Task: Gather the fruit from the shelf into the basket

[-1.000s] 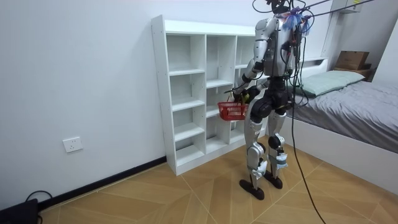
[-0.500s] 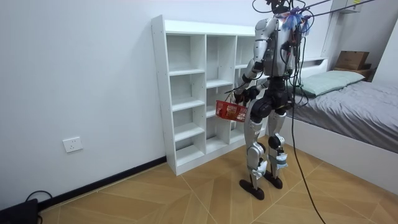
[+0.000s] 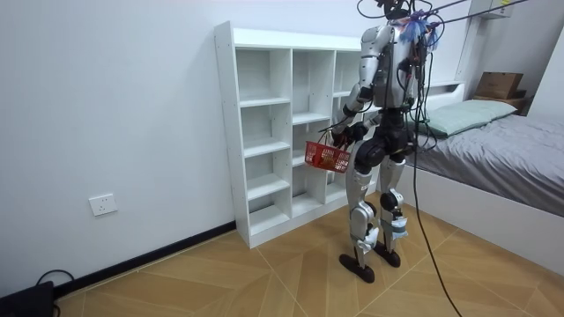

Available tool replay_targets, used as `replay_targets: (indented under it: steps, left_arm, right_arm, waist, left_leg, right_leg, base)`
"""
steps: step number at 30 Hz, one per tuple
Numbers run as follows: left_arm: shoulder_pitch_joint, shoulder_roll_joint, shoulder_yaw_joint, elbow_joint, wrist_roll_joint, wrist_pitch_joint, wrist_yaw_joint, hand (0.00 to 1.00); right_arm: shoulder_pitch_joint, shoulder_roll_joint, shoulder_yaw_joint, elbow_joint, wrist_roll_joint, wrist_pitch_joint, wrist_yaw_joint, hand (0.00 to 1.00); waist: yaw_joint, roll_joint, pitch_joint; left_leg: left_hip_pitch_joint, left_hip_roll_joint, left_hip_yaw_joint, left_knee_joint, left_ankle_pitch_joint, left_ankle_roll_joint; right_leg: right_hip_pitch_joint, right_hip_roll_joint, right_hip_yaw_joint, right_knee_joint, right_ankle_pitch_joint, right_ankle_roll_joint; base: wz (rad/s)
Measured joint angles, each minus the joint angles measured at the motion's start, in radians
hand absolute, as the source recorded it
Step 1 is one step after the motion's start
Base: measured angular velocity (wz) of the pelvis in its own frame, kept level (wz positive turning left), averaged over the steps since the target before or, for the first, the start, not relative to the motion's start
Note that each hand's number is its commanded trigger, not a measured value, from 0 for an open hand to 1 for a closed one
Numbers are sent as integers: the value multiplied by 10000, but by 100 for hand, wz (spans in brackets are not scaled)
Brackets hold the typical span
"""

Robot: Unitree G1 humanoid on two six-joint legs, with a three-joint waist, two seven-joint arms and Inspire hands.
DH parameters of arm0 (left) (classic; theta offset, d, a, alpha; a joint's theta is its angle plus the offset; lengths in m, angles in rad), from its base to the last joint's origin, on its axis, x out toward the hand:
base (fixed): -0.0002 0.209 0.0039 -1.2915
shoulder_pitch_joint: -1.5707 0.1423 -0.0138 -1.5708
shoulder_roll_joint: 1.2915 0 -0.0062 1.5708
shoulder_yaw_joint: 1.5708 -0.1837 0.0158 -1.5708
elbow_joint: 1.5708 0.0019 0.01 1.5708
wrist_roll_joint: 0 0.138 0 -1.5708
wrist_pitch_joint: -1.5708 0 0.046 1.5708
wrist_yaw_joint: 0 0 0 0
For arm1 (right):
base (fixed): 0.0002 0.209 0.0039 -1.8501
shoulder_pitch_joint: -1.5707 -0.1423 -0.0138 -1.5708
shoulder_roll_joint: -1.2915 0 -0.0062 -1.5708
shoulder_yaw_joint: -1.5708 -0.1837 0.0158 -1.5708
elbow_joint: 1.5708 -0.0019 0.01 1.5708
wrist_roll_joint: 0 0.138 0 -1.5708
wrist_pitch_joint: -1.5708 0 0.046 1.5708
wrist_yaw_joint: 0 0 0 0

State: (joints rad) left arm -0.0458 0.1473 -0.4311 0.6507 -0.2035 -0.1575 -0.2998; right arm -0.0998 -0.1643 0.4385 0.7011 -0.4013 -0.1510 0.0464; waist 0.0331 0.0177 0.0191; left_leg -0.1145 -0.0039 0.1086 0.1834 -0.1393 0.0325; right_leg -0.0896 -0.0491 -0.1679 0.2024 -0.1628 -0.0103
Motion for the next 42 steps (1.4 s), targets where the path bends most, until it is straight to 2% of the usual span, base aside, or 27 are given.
replay_targets:
  steps: [7, 12, 16, 19, 28, 38, 42]
  left_arm:
    - [103, 68, 10, -408, 26, 0, 138, 100]
    - [112, 227, 23, -620, 218, -37, 336, 100]
    - [314, 279, 488, -625, 474, -46, 572, 100]
    - [648, 263, 777, -629, 500, -47, 722, 100]
    - [1121, 207, 1130, -626, 674, -47, 717, 100]
    - [1298, 181, 1250, -626, 680, -47, 1231, 100]
    - [1315, 172, 1551, -626, 751, -46, 1235, 100]
  right_arm:
    - [9, -12, -16, -292, 14, 0, -2, 0]
    - [42, -2, 12, -474, 90, -13, -20, 0]
    - [192, -20, -21, -959, 193, -15, -13, 0]
    - [446, -62, -94, -1374, 486, -22, -2, 0]
    - [1161, -63, -505, -2250, 494, -26, 176, 0]
    - [1477, 58, -1308, -2889, 502, -133, 145, 0]
    - [1501, 116, -1510, -2912, 520, -133, 26, 0]
  waist:
    - [-15, -53, 3]
    - [12, -109, 2]
    - [37, -139, -11]
    - [127, -179, -44]
    - [33, -205, -93]
    - [-24, -217, -97]
    - [-36, -231, -100]
  left_leg:
    - [41, -14, -1, 26, 1, 1]
    - [190, -20, -5, 23, 2, 2]
    - [226, -15, -2, -9, 2, 2]
    - [306, -7, 168, -25, 2, 2]
    - [840, -6, 189, -226, -18, -21]
    - [1364, 67, 310, -334, -69, -72]
    - [1451, 80, 368, -354, -92, -83]
  right_leg:
    - [20, -19, 28, 24, -5, 7]
    - [177, -5, 37, 9, -5, 7]
    - [182, -1, 76, 2, -8, 12]
    - [182, 70, 295, 20, -7, 13]
    - [641, 102, 290, -168, 0, 24]
    - [1102, 171, 396, -210, -3, 6]
    - [1150, 206, 518, -186, -9, 3]
  base:
    - [0]
    - [0]
    - [0]
    - [-15]
    - [-1]
    - [-3]
    - [-8]
